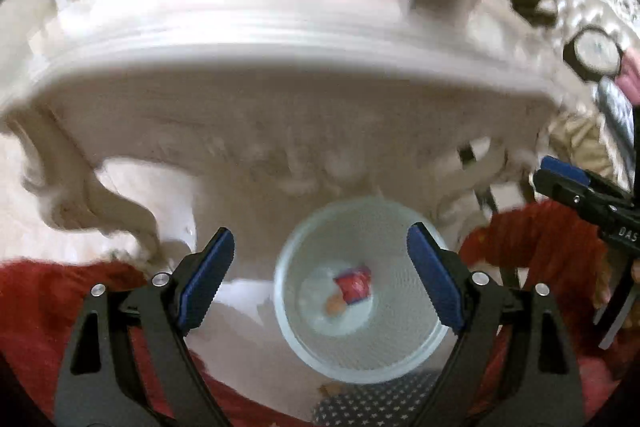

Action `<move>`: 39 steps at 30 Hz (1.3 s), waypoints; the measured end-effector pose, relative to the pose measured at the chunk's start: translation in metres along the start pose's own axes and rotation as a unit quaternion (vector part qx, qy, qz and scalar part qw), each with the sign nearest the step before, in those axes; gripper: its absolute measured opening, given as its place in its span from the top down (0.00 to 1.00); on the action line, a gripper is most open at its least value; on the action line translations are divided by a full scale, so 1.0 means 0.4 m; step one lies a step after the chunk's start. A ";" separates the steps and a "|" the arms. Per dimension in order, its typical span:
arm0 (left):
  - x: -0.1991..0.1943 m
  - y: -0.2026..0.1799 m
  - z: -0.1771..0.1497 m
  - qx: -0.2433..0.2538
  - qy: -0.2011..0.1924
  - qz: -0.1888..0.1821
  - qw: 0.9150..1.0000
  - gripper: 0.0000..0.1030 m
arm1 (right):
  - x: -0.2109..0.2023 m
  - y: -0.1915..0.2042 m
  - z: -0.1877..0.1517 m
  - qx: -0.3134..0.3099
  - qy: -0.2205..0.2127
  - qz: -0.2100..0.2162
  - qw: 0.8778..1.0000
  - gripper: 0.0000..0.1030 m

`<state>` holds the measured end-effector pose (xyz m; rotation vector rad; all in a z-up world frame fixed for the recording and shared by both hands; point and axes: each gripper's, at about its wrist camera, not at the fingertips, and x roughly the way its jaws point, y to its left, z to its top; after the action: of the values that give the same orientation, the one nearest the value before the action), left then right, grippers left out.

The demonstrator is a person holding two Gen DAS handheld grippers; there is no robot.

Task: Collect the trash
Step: 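Grasp teal mosquito-liquid box with left gripper while right gripper grasps red toothpaste box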

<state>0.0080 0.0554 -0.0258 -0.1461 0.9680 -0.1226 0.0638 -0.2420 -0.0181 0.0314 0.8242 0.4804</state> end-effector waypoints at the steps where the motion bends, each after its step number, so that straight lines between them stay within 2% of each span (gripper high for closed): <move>1: -0.030 0.008 0.029 -0.005 -0.017 -0.003 1.000 0.17 | -0.014 -0.005 0.018 -0.001 -0.015 -0.001 1.000 0.30; 4: -0.096 0.028 0.121 -0.018 -0.071 -0.004 0.997 0.17 | -0.053 -0.018 0.107 -0.012 -0.062 -0.009 0.998 0.30; 8: -0.120 0.036 0.295 -0.035 -0.129 0.040 0.990 0.17 | -0.050 -0.030 0.235 -0.017 -0.113 -0.026 0.993 0.30; 13: -0.059 0.027 0.471 -0.066 -0.146 0.053 0.986 0.17 | 0.023 -0.032 0.363 -0.029 -0.119 -0.041 0.992 0.30; 16: 0.020 0.021 0.548 -0.079 -0.125 0.071 0.986 0.17 | 0.064 -0.032 0.406 -0.037 -0.112 -0.052 0.992 0.30; 22: 0.122 0.030 0.593 -0.099 -0.079 0.070 0.989 0.17 | 0.129 -0.045 0.442 -0.035 -0.091 -0.060 0.993 0.30; 28: 0.170 0.073 0.592 -0.119 -0.053 0.098 0.987 0.17 | 0.183 -0.052 0.465 -0.032 -0.072 -0.071 0.994 0.30; 30: 0.181 0.084 0.591 -0.118 -0.044 0.100 0.987 0.17 | 0.198 -0.053 0.471 -0.033 -0.067 -0.078 0.994 0.30; 34: 0.210 0.088 0.587 -0.102 -0.019 0.128 0.986 0.17 | 0.236 -0.053 0.491 -0.038 -0.042 -0.096 0.994 0.30; 39: 0.206 0.089 0.579 -0.096 -0.031 0.119 0.988 0.17 | 0.278 -0.061 0.509 -0.035 -0.009 -0.100 0.994 0.31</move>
<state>0.2470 0.0924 0.0306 -0.2098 0.9270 0.1941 0.2828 -0.1849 0.0386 -0.1112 0.7820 0.3185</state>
